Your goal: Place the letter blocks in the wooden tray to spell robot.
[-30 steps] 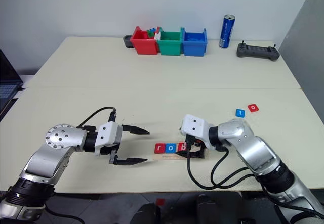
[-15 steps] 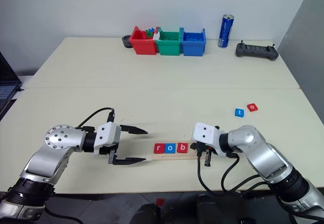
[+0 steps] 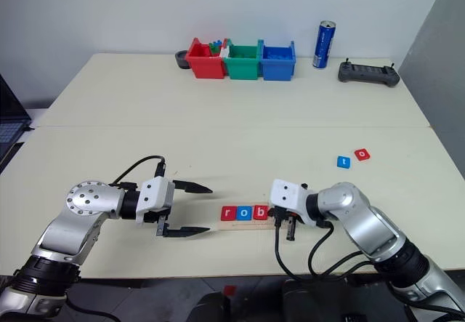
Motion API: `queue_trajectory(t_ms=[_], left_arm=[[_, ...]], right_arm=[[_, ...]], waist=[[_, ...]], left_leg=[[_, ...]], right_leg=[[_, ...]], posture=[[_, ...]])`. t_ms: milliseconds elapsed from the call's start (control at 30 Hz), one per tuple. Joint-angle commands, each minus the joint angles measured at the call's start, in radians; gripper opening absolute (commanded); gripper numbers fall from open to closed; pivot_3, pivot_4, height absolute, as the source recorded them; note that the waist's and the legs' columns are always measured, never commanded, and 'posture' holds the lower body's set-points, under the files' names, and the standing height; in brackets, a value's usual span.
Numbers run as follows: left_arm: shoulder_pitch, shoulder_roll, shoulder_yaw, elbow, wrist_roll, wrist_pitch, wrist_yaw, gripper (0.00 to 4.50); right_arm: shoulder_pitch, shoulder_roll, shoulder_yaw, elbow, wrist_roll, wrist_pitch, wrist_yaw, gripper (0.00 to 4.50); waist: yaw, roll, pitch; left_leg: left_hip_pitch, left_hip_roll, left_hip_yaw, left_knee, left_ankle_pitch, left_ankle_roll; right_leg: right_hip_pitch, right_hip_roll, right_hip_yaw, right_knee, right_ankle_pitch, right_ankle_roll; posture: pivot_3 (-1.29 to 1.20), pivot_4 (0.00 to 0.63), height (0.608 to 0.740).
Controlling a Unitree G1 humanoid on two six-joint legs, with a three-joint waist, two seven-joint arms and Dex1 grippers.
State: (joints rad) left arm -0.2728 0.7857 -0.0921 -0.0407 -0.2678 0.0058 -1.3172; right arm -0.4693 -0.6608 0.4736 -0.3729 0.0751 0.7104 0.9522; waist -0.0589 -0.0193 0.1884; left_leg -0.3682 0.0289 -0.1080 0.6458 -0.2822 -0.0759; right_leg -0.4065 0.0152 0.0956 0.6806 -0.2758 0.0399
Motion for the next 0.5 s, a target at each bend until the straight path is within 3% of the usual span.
queue_trajectory(t_ms=[33,267,400,500], left_arm=[[-0.006,0.0,0.009,-0.002,-0.003,-0.027,0.003,4.5],[-0.004,-0.003,0.009,0.011,-0.004,-0.04,0.002,4.5],[0.006,-0.004,0.021,0.006,-0.015,-0.033,0.011,4.5],[0.012,-0.005,0.027,0.001,-0.023,-0.029,0.016,4.5]], right_arm=[[-0.024,0.008,-0.006,-0.006,-0.012,-0.015,-0.008,0.06],[-0.028,-0.003,-0.031,-0.016,-0.012,-0.018,0.001,0.06],[0.001,-0.013,-0.162,-0.091,0.071,0.012,-0.003,0.06],[0.051,0.011,-0.288,-0.122,0.109,0.058,-0.081,0.6]], waist=[[0.0,0.0,0.0],[0.0,0.0,0.0],[0.001,0.0,0.0],[0.001,0.0,0.0]], left_leg=[[0.0,0.0,0.0,0.0,0.0,0.0],[0.0,0.0,0.0,0.0,0.0,0.0],[0.0,0.0,0.0,0.0,0.0,0.0],[0.0,0.0,0.0,0.0,0.0,0.0]], right_leg=[[0.0,0.0,0.0,0.0,0.0,0.0],[0.0,0.0,0.0,0.0,0.001,-0.001],[0.0,0.0,0.0,0.0,0.001,-0.001],[0.0,0.0,0.0,0.0,0.001,-0.001]], posture=[[0.0,0.15,0.74],[0.0,0.15,0.74],[0.0,0.15,0.74],[0.0,0.15,0.74]])
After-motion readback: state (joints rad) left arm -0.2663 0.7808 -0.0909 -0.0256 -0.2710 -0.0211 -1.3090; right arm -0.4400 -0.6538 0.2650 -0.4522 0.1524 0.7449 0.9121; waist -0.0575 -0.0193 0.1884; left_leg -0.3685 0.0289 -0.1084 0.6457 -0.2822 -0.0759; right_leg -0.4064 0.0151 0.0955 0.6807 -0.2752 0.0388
